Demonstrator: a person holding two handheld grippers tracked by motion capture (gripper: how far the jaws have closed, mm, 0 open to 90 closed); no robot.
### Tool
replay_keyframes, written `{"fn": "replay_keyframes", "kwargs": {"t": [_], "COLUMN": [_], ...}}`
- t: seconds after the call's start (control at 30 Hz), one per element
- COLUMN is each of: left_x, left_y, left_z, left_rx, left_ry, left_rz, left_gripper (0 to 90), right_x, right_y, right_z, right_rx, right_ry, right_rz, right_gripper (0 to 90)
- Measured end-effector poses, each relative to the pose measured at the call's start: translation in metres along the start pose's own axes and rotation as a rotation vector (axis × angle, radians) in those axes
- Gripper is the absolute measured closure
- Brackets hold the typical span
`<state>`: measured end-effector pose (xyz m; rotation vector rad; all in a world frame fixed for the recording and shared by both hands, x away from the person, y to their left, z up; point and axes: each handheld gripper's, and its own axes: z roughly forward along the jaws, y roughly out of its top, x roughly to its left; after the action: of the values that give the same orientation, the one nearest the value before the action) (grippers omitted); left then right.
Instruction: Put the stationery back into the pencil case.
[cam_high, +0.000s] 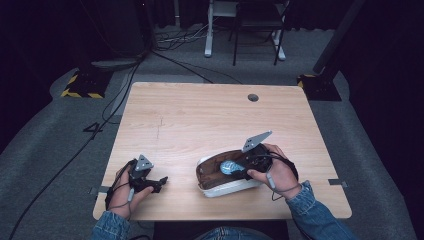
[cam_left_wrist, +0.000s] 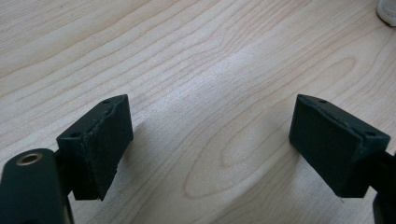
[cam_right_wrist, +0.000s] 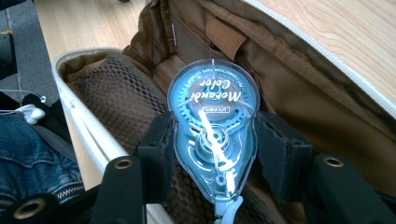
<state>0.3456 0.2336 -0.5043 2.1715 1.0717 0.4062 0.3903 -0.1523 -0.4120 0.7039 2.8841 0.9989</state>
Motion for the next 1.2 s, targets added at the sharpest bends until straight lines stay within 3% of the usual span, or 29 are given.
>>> {"fn": "replay_keyframes", "kwargs": {"t": [0.13,0.23,0.4,0.83,1.2], "left_x": [0.000,0.000,0.001,0.000,0.001], "left_y": [0.000,0.000,0.000,0.001,0.001], "left_z": [0.000,0.000,0.000,0.000,0.000], "left_rx": [-0.001,0.000,0.000,0.001,0.001], "left_ry": [0.001,0.002,0.002,0.002,0.002], "left_rz": [0.006,0.008,0.009,0.009,0.010], "left_gripper": [13.8,13.8,13.8,13.8,13.8], "right_x": [-0.003,-0.005,-0.004,-0.009,-0.027], "right_y": [0.000,-0.001,-0.001,-0.003,-0.016], "right_z": [0.006,0.010,0.005,-0.026,-0.051], "right_rx": [-0.001,-0.013,-0.039,-0.147,-0.216], "right_ry": [0.003,-0.011,-0.018,-0.078,-0.181], "right_rz": [-0.006,-0.042,-0.043,-0.037,-0.024], "right_gripper": [49.2,34.1,33.5,32.4,24.8]}}
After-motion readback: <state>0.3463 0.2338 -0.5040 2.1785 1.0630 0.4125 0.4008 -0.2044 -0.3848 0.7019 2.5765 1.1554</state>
